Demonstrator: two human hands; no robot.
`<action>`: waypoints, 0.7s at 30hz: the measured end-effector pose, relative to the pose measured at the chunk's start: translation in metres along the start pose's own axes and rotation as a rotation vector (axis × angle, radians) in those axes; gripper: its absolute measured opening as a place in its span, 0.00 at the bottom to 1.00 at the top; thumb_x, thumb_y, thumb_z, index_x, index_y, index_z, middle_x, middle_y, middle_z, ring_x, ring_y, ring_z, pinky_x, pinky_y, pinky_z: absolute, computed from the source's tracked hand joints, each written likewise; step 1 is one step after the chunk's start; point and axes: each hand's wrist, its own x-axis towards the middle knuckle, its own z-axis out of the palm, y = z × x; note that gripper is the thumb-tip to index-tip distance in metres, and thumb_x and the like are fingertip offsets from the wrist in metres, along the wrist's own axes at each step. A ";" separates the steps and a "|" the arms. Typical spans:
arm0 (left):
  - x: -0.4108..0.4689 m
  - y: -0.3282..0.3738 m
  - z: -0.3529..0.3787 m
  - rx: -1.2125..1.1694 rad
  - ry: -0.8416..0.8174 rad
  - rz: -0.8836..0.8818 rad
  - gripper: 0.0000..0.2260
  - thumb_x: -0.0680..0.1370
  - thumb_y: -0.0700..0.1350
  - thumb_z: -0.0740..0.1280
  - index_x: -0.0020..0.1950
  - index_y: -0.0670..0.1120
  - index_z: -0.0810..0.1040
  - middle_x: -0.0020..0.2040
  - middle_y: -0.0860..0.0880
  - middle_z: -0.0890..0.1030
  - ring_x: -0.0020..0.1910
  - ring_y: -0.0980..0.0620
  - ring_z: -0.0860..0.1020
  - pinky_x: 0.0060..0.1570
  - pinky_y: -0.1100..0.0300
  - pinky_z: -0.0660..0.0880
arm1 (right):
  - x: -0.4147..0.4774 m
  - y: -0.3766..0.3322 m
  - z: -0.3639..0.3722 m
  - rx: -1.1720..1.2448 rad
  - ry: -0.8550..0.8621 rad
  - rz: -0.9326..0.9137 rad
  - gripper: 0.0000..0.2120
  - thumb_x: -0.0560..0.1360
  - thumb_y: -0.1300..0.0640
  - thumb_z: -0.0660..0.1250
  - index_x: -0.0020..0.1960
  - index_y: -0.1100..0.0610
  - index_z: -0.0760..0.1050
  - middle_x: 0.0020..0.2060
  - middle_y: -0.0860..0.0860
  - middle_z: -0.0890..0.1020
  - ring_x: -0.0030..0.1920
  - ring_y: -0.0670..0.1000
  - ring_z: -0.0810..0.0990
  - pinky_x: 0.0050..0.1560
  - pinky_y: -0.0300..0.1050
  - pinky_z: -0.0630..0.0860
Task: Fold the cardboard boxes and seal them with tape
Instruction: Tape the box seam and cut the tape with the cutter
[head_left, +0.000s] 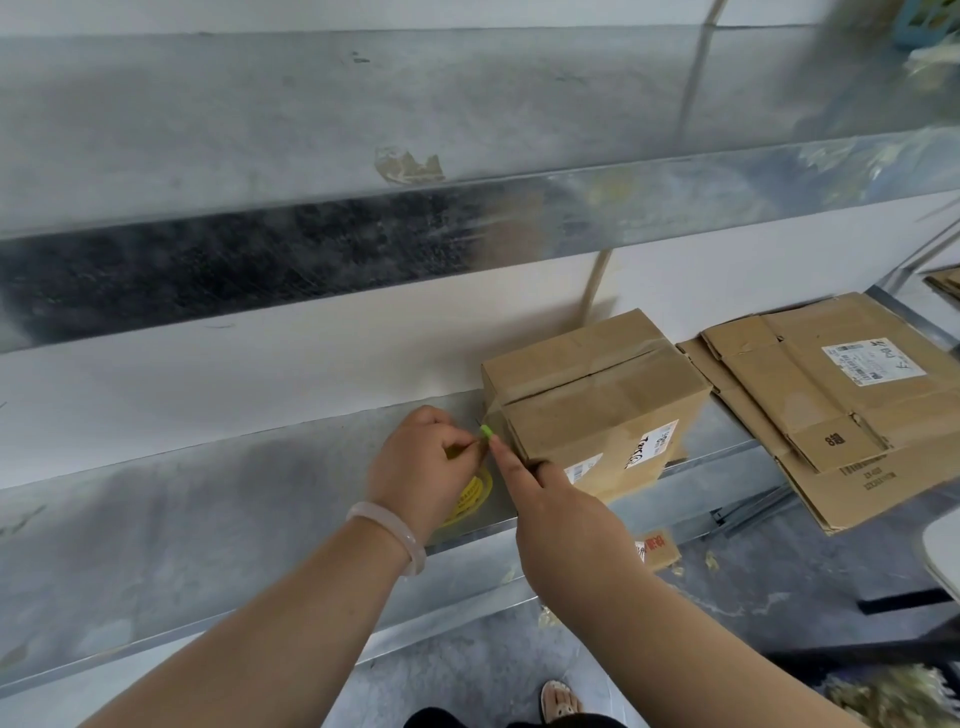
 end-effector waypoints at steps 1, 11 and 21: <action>0.000 0.000 -0.001 0.007 0.005 -0.005 0.10 0.76 0.55 0.67 0.44 0.53 0.85 0.46 0.57 0.74 0.44 0.58 0.74 0.41 0.65 0.70 | 0.000 -0.001 0.000 0.003 -0.007 0.002 0.42 0.78 0.64 0.56 0.76 0.41 0.31 0.62 0.51 0.68 0.40 0.51 0.73 0.41 0.45 0.76; 0.000 0.000 -0.005 0.022 0.051 -0.052 0.07 0.75 0.53 0.68 0.45 0.54 0.86 0.46 0.58 0.74 0.44 0.58 0.74 0.43 0.61 0.73 | -0.001 0.003 -0.006 0.006 -0.053 -0.034 0.42 0.78 0.64 0.56 0.76 0.42 0.31 0.62 0.51 0.69 0.40 0.51 0.71 0.40 0.44 0.73; -0.003 0.001 -0.001 0.070 0.051 -0.042 0.09 0.75 0.55 0.67 0.44 0.55 0.85 0.45 0.58 0.74 0.43 0.59 0.74 0.39 0.65 0.69 | -0.003 0.006 -0.007 0.006 -0.068 -0.071 0.41 0.78 0.65 0.55 0.77 0.45 0.30 0.65 0.51 0.67 0.44 0.53 0.77 0.42 0.43 0.73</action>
